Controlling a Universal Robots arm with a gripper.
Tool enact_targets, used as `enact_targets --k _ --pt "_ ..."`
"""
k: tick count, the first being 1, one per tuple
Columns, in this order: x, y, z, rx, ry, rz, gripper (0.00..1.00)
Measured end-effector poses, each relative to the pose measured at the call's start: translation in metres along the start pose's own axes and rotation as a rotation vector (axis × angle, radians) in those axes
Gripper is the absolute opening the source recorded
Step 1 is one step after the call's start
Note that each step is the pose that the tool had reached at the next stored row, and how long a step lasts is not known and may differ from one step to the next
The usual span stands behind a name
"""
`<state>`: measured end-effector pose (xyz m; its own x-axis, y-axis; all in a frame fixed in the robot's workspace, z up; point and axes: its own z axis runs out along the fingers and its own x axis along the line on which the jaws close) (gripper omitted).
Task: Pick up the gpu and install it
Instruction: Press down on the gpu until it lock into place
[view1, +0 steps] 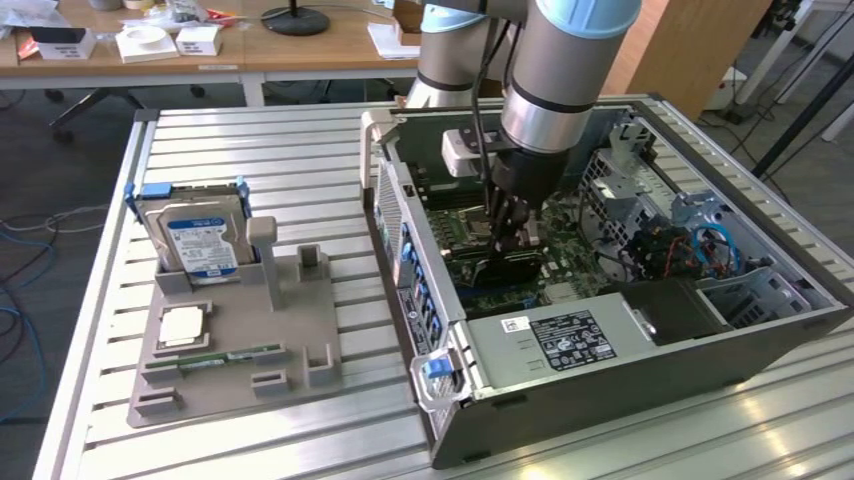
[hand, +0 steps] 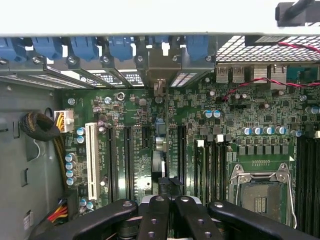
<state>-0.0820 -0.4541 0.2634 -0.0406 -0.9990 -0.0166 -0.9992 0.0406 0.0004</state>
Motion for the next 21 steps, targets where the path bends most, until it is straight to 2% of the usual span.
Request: enact_targets --k 21 --pt "0.0002 0.0017 0.0028 0.0003 -0.0010 0.000 0.10"
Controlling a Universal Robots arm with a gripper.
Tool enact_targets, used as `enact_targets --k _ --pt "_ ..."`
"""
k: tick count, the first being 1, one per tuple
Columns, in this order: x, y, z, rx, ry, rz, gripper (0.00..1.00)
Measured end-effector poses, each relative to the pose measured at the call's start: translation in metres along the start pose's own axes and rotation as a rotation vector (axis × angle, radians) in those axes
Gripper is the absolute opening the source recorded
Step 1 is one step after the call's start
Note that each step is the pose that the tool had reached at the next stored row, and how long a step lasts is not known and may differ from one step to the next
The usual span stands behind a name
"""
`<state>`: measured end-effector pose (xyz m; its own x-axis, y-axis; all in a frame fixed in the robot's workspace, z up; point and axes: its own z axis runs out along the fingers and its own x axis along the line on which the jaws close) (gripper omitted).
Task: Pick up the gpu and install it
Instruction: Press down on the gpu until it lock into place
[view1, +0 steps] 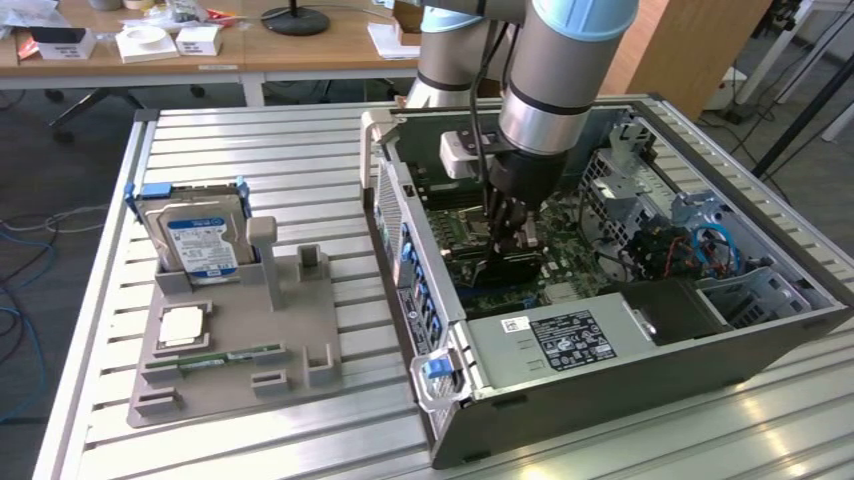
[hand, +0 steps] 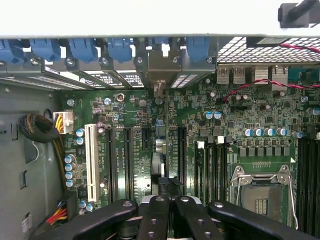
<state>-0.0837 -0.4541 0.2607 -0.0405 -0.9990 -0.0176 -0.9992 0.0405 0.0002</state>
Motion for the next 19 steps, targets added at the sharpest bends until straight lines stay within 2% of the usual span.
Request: enact_targets --k 10,19 --pt "0.0004 0.0010 0.0000 -0.0002 -0.0036 0.000 0.10" --pt "0.0004 0.0011 -0.0036 -0.0001 -0.0037 0.000 0.10"
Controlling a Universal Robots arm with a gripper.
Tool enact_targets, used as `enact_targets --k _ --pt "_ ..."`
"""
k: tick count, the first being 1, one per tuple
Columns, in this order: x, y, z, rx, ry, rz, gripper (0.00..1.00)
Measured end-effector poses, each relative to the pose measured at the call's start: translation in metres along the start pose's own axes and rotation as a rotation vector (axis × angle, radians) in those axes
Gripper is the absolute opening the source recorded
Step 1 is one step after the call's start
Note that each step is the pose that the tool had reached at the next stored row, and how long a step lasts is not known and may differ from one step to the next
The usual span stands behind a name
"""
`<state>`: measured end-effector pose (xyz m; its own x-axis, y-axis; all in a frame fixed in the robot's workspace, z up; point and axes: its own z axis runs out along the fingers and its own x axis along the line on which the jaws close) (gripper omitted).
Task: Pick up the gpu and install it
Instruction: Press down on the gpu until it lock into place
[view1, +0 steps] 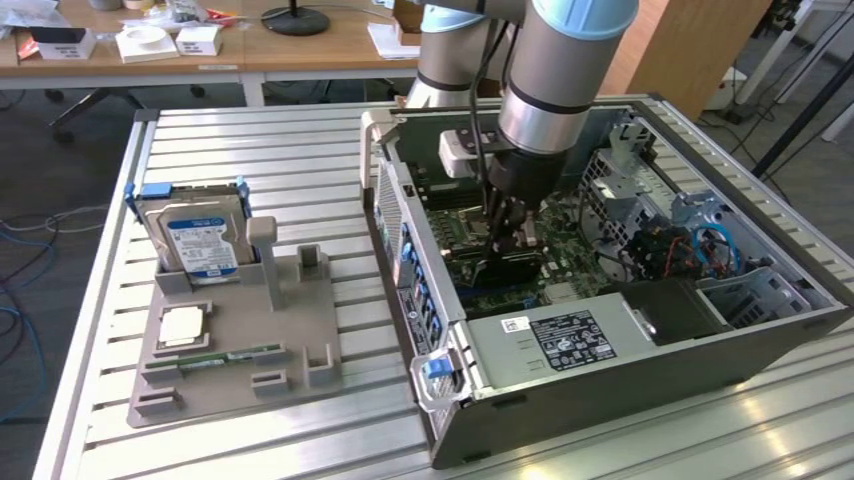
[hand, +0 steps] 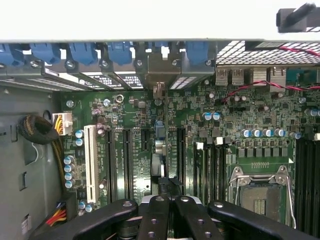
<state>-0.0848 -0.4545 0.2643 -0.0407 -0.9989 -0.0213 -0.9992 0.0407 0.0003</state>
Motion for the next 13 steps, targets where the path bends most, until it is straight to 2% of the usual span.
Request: enact_targets --k 7,13 --pt "0.000 -0.0001 -0.0120 -0.0001 0.0001 0.000 0.10" --pt "-0.001 -0.0002 -0.0318 0.0000 0.0005 0.000 0.10"
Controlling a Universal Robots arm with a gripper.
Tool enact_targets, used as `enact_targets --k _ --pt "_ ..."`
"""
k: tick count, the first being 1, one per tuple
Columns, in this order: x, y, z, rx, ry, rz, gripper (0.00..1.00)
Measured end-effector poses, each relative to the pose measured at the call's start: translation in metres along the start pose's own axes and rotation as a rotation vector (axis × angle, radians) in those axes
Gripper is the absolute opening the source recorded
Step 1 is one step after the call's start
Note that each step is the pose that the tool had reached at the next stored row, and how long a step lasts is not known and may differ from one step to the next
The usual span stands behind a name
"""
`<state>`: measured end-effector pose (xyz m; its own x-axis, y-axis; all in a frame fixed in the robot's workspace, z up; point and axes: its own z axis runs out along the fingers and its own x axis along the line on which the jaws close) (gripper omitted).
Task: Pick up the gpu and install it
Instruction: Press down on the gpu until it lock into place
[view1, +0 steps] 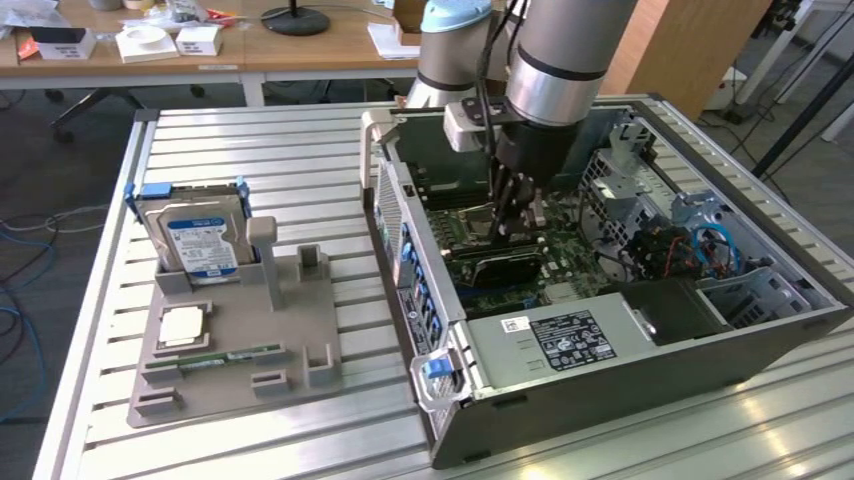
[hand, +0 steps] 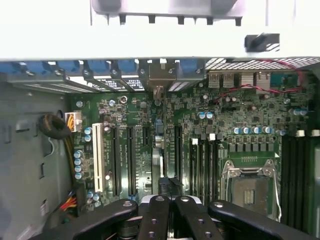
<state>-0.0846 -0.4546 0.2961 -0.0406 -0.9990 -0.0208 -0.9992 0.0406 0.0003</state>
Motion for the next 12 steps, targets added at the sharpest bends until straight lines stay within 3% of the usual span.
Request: enact_targets --k 6,12 --pt "0.000 -0.0001 -0.0211 0.0000 0.0005 0.000 0.10" --pt "-0.001 -0.0003 -0.0302 0.0001 0.0004 0.000 0.10"
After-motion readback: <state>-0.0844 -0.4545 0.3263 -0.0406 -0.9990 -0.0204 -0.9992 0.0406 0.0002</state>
